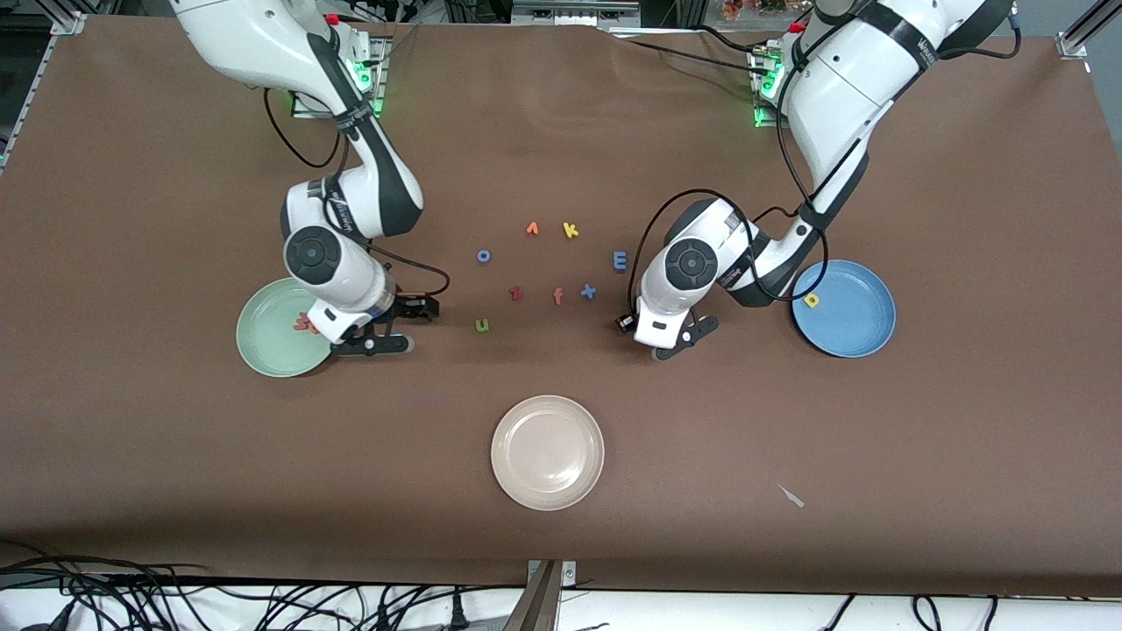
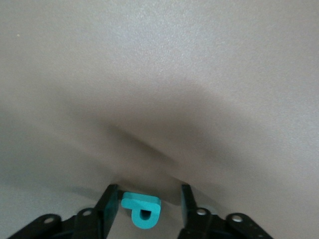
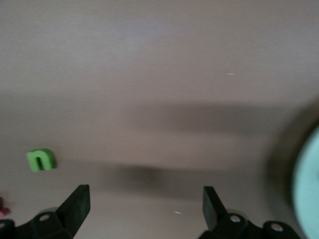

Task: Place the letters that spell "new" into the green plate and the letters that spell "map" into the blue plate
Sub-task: 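Grasp the n with the right gripper while the left gripper lifts the p, then place the green n on the green plate with the right gripper, then place the teal p on the blue plate with the left gripper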

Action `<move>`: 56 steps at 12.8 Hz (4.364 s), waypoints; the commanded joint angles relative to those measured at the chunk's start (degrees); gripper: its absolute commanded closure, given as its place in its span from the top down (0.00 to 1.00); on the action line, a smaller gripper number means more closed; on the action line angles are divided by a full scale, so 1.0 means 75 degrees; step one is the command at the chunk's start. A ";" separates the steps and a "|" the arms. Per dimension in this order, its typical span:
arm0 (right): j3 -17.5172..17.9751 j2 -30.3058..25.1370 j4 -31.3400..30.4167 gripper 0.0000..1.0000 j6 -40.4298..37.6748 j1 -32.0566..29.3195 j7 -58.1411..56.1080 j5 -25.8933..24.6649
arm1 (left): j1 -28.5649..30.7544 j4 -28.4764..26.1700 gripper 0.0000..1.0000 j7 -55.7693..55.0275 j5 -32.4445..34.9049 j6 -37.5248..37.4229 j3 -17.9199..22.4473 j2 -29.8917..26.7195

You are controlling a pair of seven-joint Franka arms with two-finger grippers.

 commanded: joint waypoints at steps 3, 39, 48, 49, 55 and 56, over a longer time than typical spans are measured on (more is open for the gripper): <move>0.0016 0.0716 0.0946 1.00 -0.0016 0.0703 0.0646 0.0105 | -0.0122 0.0085 0.56 -0.0021 0.0224 -0.0108 0.0069 0.0120; -0.2677 -0.0899 -0.1266 0.00 -0.0615 0.0951 -0.3344 0.0164 | -0.0134 0.0425 0.07 -0.0314 0.0119 -0.0483 0.0033 0.0226; -0.3007 -0.0618 -0.0029 1.00 -0.2144 0.0787 -0.3185 0.0316 | 0.1479 0.0694 0.00 0.1986 -0.0359 -0.3278 -0.0201 -0.1424; -0.2972 -0.0607 0.0207 1.00 -0.2439 0.0799 -0.3021 0.0316 | 0.1878 0.0706 0.00 0.2922 -0.0466 -0.3841 -0.0201 -0.1659; -0.2890 -0.0677 0.0922 1.00 -0.3576 0.1115 -0.2316 0.0316 | 0.4293 0.0449 0.00 0.7696 0.0281 -0.5312 -0.0131 -0.1464; -0.2890 -0.0688 0.1098 1.00 -0.3799 0.1138 -0.2316 0.0316 | 0.4539 0.0460 0.00 0.7910 0.0468 -0.5254 -0.0142 -0.1195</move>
